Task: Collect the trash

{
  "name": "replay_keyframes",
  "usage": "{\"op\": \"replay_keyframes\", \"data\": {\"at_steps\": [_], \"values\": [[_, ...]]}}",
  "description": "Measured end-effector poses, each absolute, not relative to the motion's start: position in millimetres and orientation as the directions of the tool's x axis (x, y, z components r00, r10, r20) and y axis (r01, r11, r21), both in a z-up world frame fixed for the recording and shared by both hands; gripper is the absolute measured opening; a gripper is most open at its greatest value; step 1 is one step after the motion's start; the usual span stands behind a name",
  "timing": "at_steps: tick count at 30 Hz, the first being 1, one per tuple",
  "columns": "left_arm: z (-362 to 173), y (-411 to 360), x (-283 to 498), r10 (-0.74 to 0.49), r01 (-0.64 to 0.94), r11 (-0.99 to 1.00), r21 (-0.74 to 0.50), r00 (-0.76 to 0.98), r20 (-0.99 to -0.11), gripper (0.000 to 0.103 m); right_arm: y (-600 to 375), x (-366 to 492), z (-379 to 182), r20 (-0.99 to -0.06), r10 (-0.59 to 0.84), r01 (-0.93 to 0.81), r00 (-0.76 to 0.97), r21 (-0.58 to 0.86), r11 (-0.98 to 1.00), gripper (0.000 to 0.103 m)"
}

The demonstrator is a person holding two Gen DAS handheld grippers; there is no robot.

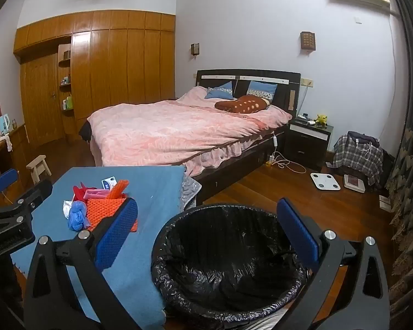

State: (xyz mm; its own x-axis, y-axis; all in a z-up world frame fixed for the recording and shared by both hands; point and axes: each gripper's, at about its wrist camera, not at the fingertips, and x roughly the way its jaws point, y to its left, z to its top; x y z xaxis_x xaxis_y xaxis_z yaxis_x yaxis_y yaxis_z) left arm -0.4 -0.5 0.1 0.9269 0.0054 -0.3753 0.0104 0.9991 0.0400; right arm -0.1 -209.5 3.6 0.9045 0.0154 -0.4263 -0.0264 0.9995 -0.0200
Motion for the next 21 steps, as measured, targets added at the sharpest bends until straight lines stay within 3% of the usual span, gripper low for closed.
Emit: {"op": "replay_keyframes", "data": {"at_steps": [21], "values": [[-0.1, 0.0, -0.9, 0.006, 0.011, 0.999, 0.042, 0.926, -0.378, 0.097, -210.4, 0.7, 1.6, -0.431, 0.017, -0.026, 0.902, -0.015, 1.0, 0.098]]}}
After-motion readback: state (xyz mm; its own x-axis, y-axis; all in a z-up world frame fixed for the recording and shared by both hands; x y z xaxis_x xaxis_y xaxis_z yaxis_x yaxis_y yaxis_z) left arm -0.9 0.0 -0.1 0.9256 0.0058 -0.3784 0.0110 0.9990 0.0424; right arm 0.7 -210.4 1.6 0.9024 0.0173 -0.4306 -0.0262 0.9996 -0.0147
